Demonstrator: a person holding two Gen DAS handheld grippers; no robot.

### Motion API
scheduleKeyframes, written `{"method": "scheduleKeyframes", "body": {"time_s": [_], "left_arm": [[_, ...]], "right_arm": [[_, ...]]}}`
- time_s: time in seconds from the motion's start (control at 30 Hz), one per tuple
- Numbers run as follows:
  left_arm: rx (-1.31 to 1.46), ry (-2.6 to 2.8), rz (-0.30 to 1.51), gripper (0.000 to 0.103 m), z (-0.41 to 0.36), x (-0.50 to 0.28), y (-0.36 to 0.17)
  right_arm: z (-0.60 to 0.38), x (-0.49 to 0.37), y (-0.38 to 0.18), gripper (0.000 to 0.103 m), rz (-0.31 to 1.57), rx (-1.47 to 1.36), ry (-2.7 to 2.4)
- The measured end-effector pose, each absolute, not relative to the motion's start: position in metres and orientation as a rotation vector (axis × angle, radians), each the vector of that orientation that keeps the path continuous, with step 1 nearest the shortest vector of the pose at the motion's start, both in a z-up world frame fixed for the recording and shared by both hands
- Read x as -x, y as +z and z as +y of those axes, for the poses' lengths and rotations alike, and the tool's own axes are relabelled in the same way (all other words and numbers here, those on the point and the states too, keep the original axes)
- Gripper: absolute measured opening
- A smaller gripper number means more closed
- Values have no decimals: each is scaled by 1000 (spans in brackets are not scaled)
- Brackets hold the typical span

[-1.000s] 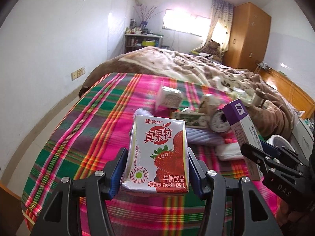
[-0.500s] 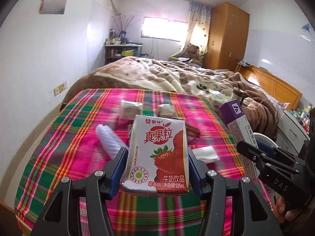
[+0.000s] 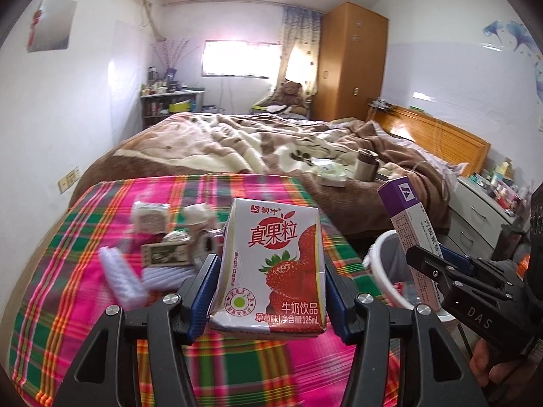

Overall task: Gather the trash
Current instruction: 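Carry both boxes over the white bin and open both tools to drop them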

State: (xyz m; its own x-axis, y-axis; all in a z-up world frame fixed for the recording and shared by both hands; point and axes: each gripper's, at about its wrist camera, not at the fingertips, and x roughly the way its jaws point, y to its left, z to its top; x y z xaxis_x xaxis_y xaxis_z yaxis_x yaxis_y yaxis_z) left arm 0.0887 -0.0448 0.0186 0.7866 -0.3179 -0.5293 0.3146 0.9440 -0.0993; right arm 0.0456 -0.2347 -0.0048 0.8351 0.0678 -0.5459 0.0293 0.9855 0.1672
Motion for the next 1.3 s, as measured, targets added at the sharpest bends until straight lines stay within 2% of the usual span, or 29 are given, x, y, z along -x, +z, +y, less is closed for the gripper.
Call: {"method": "scheduleKeyframes", "body": {"time_s": [0.87,1.3], "left_arm": [[-82,-621,580,57,-205,-101,9],[-88,-679,634,57,-250,-116,-7]], "right_arm": [[-343,-27,-27,43,643,-259,-249],[-368,-34,-39,43,705,-274,-297]]}}
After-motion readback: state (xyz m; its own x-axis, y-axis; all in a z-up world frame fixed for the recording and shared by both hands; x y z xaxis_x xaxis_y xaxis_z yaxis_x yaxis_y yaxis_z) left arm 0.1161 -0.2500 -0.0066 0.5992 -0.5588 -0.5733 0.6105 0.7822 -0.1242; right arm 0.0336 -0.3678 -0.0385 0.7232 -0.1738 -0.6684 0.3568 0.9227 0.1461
